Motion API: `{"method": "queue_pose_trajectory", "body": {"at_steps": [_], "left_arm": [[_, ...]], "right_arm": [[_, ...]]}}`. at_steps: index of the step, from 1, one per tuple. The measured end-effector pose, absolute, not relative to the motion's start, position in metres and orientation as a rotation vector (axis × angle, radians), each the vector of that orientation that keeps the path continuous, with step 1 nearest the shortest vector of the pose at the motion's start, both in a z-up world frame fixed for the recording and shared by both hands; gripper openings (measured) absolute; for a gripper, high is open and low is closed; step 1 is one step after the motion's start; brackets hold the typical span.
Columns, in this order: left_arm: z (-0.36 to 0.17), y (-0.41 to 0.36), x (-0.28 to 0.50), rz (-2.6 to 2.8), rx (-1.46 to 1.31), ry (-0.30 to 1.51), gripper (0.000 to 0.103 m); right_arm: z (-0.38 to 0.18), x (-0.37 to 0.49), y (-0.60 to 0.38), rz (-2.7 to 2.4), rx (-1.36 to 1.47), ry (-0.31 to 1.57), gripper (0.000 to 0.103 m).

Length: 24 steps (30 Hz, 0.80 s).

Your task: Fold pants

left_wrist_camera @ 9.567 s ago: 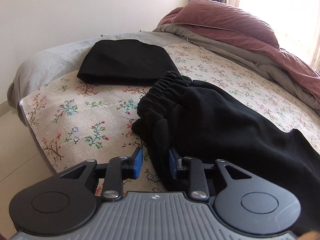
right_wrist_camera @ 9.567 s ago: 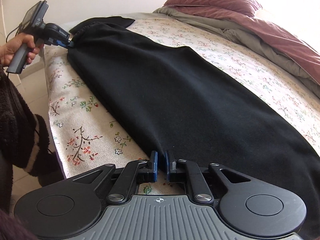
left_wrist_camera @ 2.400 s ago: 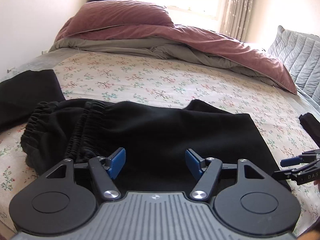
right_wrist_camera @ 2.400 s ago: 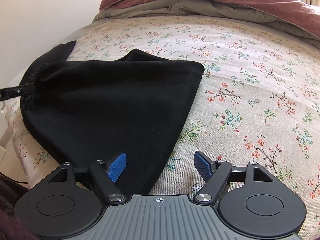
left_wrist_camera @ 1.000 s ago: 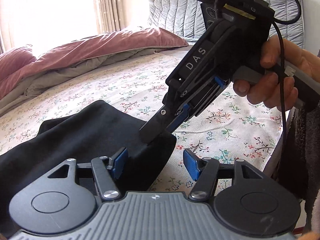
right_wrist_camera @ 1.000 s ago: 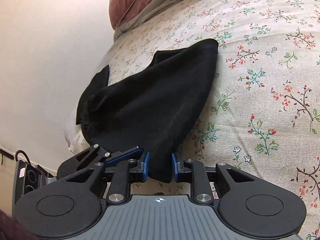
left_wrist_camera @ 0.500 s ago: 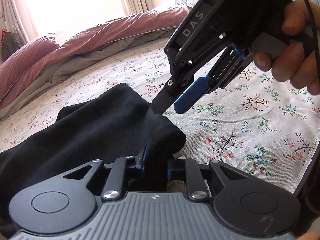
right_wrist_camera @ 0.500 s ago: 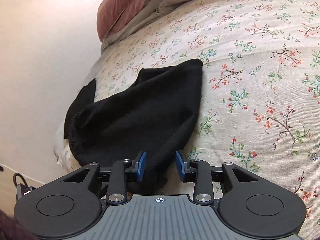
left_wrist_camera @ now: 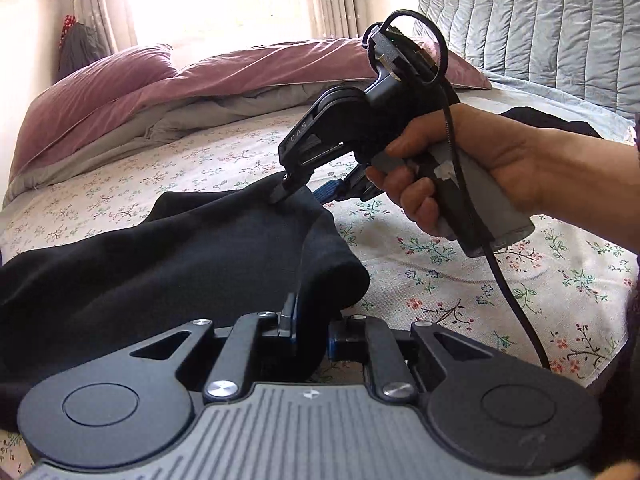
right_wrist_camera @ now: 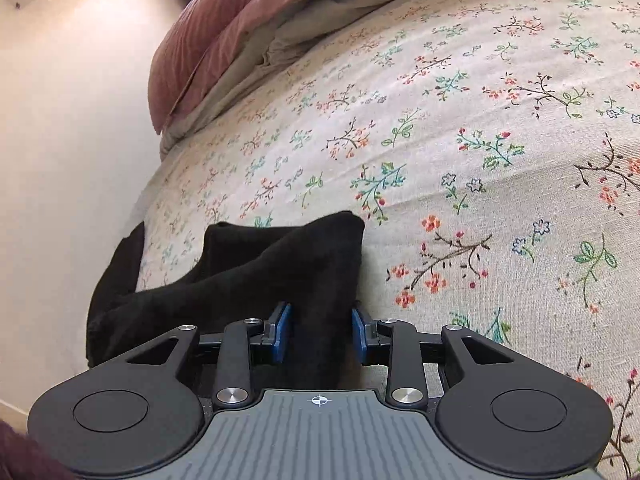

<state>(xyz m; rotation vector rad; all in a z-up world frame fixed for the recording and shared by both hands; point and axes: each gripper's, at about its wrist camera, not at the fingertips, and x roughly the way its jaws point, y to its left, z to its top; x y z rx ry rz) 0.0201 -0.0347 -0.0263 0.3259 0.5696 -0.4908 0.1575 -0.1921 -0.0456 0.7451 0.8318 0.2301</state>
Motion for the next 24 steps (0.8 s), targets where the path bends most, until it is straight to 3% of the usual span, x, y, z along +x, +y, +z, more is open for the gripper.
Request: {"method": "queue_pose_trajectory", "body": {"at_steps": [5,14,24], "left_arm": [[-0.020,-0.042,0.012,-0.425,0.321,0.572,0.022],[0.007,-0.089,-0.023,-0.422,0.274,0.561,0.022],[0.012,-0.146,-0.077,-0.642,0.152,0.603,0.022]], "right_arm": [[-0.049,0.157,-0.211,0.233,0.849,0.818,0.009],[-0.012,0.118,-0.264,0.162,0.896,0.817,0.008],[-0.010,0.010,-0.364,-0.017,0.935,0.788,0.008]]}}
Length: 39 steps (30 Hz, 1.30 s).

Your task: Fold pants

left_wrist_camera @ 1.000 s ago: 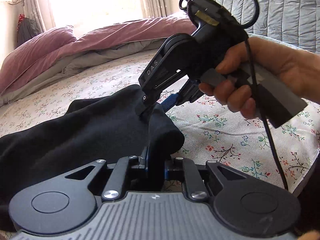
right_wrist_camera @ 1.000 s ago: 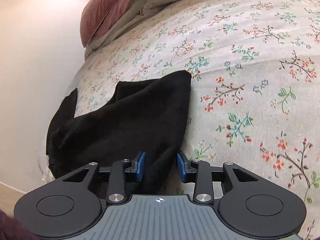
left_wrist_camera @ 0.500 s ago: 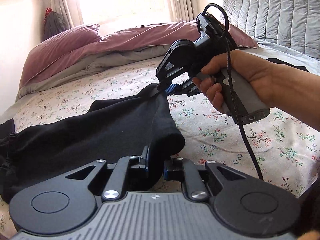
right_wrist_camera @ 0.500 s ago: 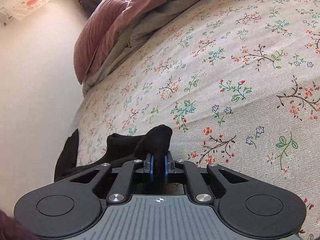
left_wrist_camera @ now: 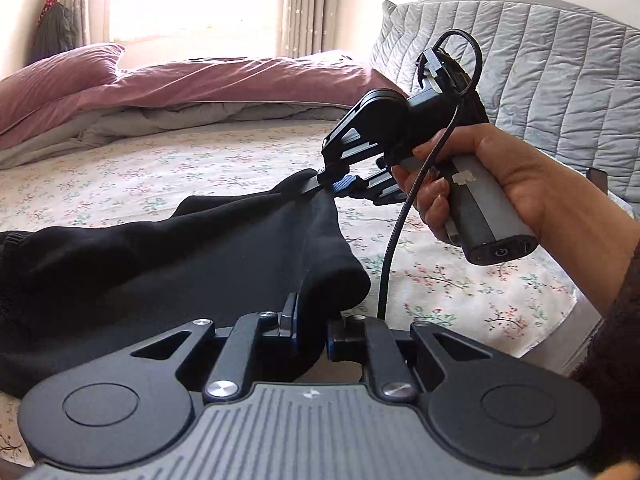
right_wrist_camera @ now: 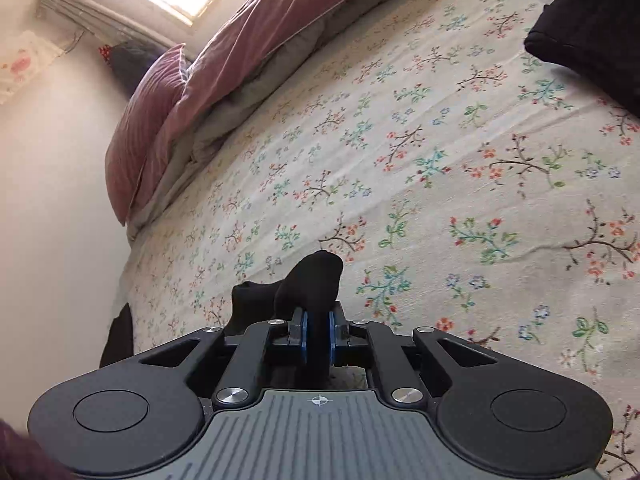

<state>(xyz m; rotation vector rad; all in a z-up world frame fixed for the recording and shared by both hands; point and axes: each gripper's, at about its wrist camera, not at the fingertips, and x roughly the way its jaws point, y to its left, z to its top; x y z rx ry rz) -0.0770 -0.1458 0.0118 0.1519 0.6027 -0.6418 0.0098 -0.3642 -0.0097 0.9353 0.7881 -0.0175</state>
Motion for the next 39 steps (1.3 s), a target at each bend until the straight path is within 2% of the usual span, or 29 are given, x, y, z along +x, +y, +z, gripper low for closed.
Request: {"method": "queue_pose_trajectory", "body": {"at_steps": [7,20,26,34,37,39], "left_arm": [[0.013,-0.136,-0.080,-0.695,0.066,0.633,0.022],[0.043,-0.065,-0.061,-0.667,-0.212,0.603,0.022],[0.043,-0.015,-0.041,-0.576,-0.319,0.628,0.022],[0.013,0.044,-0.016,-0.452,-0.399,0.769,0.023],[-0.003,0.058,0.001,-0.435,-0.400,0.861,0.026],[-0.012,0.066,0.006,-0.442,-0.408,0.900,0.035]], "right_arm": [[-0.004,-0.022,-0.379,-0.069,0.948,0.777,0.008],[0.052,0.020,-0.321,0.067,0.925,0.633,0.011],[0.047,0.067,-0.270,0.181,0.904,0.631,0.011],[0.021,0.121,-0.189,0.257,0.752,0.736,0.013],[0.008,0.134,-0.165,0.247,0.694,0.784,0.016],[0.000,0.140,-0.156,0.242,0.664,0.806,0.019]]}}
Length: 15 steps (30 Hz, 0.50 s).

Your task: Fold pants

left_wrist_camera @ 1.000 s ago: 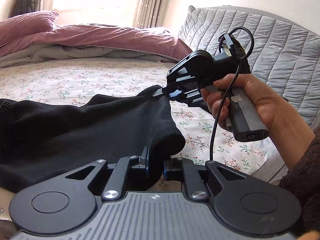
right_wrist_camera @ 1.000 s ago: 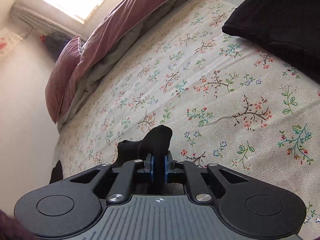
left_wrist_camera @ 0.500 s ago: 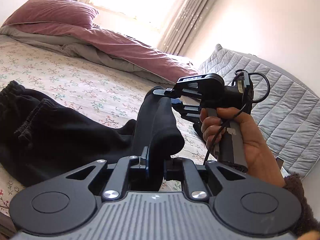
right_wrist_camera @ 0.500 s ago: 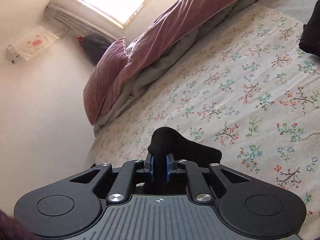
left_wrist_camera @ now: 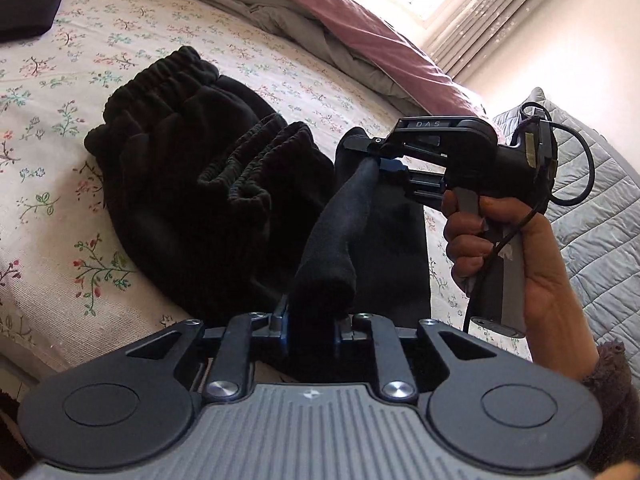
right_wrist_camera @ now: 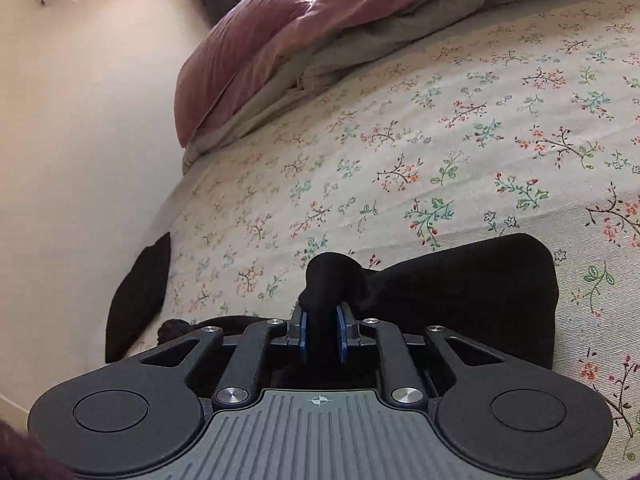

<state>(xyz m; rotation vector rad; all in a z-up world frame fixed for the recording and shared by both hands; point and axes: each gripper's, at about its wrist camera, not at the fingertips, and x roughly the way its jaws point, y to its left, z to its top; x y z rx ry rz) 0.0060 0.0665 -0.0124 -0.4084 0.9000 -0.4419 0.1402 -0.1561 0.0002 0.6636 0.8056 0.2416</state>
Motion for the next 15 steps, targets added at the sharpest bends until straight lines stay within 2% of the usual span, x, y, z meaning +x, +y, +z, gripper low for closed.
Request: {"method": "queue_pose_trajectory", "body": {"at_steps": [1,3,5,7,8,15], "left_arm": [[-0.012,0.070,0.007,-0.451,-0.405,0.901,0.037],[-0.004,0.076,0.005,-0.471,-0.385,0.884,0.049],[0.011,0.077,-0.003,-0.491,-0.323,0.839,0.058],[0.024,0.074,-0.002,-0.518,-0.261,0.814,0.061],[0.029,0.071,-0.001,-0.532,-0.232,0.809,0.061],[0.035,0.043,0.038,-0.564,-0.095,0.851,0.061]], "right_arm": [[-0.003,0.141,-0.154,0.243,0.656,0.809,0.022],[-0.002,0.142,-0.153,0.250,0.655,0.809,0.027],[0.004,0.138,-0.158,0.264,0.661,0.796,0.048],[0.013,0.132,-0.163,0.261,0.653,0.773,0.062],[0.018,0.129,-0.165,0.252,0.637,0.769,0.065],[0.026,0.100,-0.183,0.189,0.570,0.816,0.068]]}}
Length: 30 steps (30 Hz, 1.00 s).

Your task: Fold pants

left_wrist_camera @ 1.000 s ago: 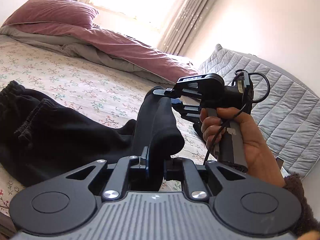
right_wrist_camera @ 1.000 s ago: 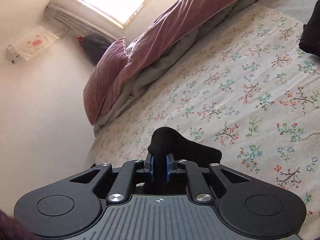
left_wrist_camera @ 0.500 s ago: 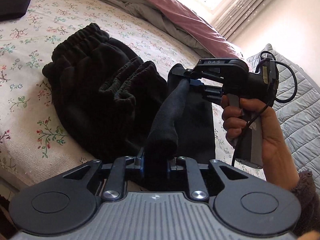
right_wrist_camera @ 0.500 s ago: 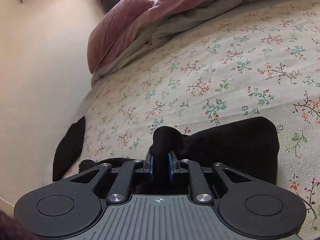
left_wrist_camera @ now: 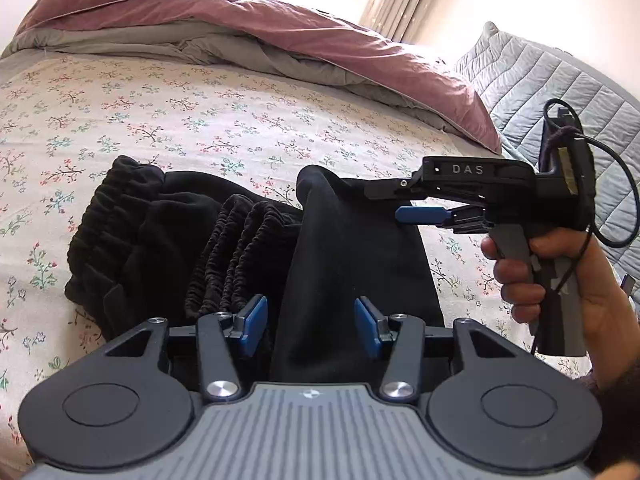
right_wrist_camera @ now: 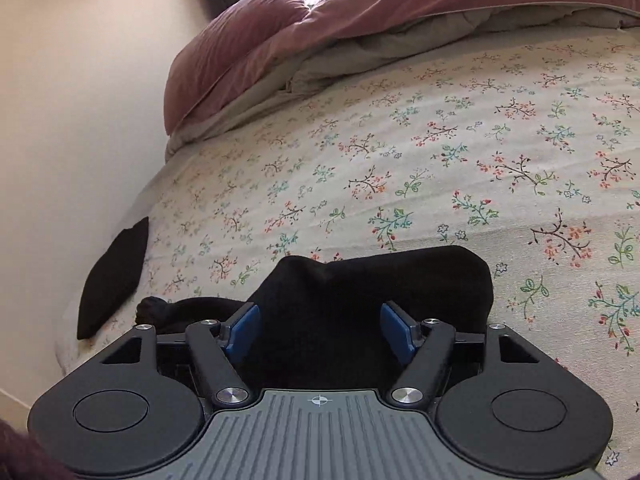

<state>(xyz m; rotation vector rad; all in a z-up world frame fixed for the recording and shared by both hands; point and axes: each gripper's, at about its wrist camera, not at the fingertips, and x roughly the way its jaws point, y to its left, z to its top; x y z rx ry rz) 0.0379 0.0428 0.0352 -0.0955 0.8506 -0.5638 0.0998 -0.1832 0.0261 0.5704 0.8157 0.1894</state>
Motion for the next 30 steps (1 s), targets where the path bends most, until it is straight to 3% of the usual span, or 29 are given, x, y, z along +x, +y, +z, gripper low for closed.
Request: {"method": "queue_pose_trajectory", "body": {"at_steps": [7,9,11,21,30], "left_arm": [[0.009,0.018,0.082,-0.526,-0.081,0.948,0.056],[0.005,0.014,0.088,-0.532,-0.088,0.955,0.032],[0.013,0.010,0.085,-0.525,-0.055,0.925,0.026],[0.078,0.047,0.096,-0.479,-0.024,0.779,0.022],[0.052,0.123,0.120,-0.353,-0.120,0.825,0.020]], "right_arm": [[0.023,0.077,-0.191,0.179,0.510,0.864,0.068],[0.021,0.070,-0.197,0.164,0.503,0.878,0.068],[0.019,0.062,-0.203,0.147,0.490,0.889,0.068],[0.030,0.053,-0.210,0.148,0.502,0.843,0.068],[0.023,0.061,-0.189,0.178,0.473,0.870,0.068]]}}
